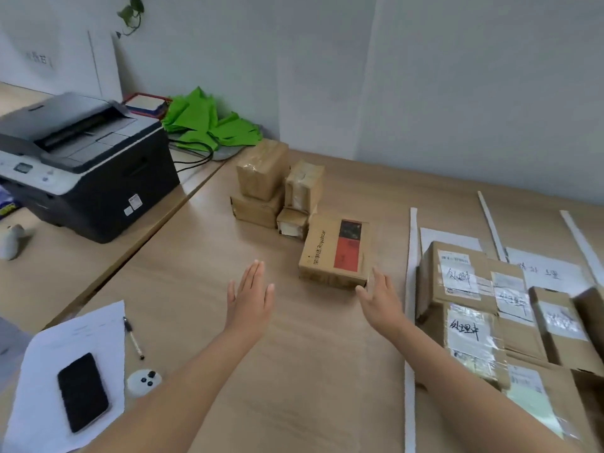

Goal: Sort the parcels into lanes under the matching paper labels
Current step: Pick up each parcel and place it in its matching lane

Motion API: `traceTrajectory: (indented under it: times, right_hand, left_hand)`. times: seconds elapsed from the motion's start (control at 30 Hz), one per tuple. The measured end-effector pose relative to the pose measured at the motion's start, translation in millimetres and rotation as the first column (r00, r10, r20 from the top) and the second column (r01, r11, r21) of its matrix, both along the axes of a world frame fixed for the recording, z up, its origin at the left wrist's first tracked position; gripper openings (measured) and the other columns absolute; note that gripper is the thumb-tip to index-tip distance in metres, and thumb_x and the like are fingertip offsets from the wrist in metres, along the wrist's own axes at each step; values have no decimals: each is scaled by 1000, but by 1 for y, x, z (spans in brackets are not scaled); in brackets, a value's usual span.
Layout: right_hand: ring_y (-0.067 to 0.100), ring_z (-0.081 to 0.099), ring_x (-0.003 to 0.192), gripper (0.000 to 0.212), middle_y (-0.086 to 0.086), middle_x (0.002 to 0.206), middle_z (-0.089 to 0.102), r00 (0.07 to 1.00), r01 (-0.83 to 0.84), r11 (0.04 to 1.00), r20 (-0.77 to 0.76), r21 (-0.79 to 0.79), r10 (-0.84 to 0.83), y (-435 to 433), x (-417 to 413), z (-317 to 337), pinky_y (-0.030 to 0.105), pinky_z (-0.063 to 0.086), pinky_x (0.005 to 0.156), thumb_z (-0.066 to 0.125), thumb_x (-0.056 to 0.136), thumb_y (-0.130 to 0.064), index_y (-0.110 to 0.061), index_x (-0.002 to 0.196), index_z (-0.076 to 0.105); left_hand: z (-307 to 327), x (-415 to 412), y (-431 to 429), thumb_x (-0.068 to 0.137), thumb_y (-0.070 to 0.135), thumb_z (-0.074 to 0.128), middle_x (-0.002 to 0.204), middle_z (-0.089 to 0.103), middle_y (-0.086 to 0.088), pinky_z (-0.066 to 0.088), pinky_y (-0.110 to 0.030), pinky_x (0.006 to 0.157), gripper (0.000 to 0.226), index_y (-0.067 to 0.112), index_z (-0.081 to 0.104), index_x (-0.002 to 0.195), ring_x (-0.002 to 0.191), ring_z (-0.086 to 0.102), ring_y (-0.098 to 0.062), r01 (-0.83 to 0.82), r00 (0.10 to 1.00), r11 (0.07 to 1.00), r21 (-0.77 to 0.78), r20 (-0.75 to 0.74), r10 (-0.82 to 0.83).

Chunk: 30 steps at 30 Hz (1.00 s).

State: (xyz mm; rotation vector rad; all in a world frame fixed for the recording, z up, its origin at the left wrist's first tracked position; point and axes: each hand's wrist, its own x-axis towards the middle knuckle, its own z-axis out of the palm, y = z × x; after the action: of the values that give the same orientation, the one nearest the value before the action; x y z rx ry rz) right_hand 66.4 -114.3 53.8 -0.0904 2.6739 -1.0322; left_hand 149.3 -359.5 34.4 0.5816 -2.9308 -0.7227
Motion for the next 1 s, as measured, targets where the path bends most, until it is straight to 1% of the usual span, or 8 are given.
traceTrajectory:
  times: [0.13, 0.27, 0.4, 0.53, 0.67, 0.77, 0.87, 1.0]
  right_hand:
    - [26, 30, 145, 57, 10, 157, 31, 985, 118, 992, 133, -42, -112, -7, -34, -5, 39, 28, 116, 44, 106, -30, -10, 155, 24]
    - [25, 32, 144, 57, 4, 157, 30, 945, 260, 961, 230, -92, -234, -20, -64, -16, 33, 34, 107, 41, 107, -29, -10, 156, 21]
    - [24, 42, 138, 51, 0, 150, 40, 916, 317, 940, 299, -128, -268, -31, -87, -41, 31, 37, 102, 40, 107, -33, -14, 153, 28]
    - [22, 53, 128, 48, 4, 141, 54, 907, 332, 933, 321, -142, -274, -34, -106, -57, 43, 46, 107, 34, 106, -43, -15, 145, 39]
    - [25, 57, 118, 58, 6, 136, 56, 844, 438, 892, 392, -114, -365, -37, -117, -69, 32, 52, 70, 25, 104, -54, -17, 147, 39]
    - [20, 56, 106, 47, 4, 126, 57, 825, 482, 867, 398, -128, -401, -39, -112, -76, 27, 45, 63, 23, 107, -46, -16, 134, 49]
    - [18, 57, 90, 45, 10, 106, 60, 793, 521, 847, 429, -110, -432, -39, -98, -77, 30, 47, 70, 21, 108, -42, -16, 98, 57]
    - [28, 60, 100, 46, 18, 107, 61, 788, 484, 873, 467, -65, -402, -34, -64, -80, 49, 50, 99, 22, 108, -41, -12, 106, 58]
  left_hand:
    - [-25, -59, -17, 106, 29, 34, 164, 20, 1, 14, -45, 121, 54, 15, 22, 156, 151, 15, -13, 76, 997, 991, 114, -4, -76]
    - [-44, -103, -24, 106, 27, 37, 162, 25, -5, 20, -34, 119, 53, 11, 25, 155, 150, 22, -19, 103, 994, 939, 328, 11, -112]
    - [-56, -139, -19, 106, 26, 39, 160, 31, -4, 23, -29, 116, 51, 12, 30, 154, 147, 29, -18, -18, 992, 797, 604, 111, -62]
    - [-66, -172, -15, 105, 25, 45, 149, 47, -6, 32, -30, 110, 45, 8, 45, 146, 137, 43, -22, -162, 980, 661, 733, 200, 18]
    - [-73, -186, -7, 104, 27, 47, 128, 63, -3, 42, -24, 85, 35, 11, 57, 133, 110, 58, -15, -137, 985, 567, 812, 170, -6]
    - [-83, -173, -9, 101, 20, 53, 126, 66, 1, 50, -28, 95, 30, 17, 58, 130, 113, 62, -11, -69, 990, 529, 846, 125, -69]
    - [-90, -144, -20, 98, 10, 58, 110, 68, 15, 50, -12, 89, 29, 28, 57, 121, 97, 63, 12, -31, 991, 492, 870, 89, -95]
    - [-93, -103, -31, 92, -3, 62, 119, 65, 1, 48, -6, 80, 40, 13, 56, 129, 86, 63, 19, -42, 988, 423, 905, 101, -119]
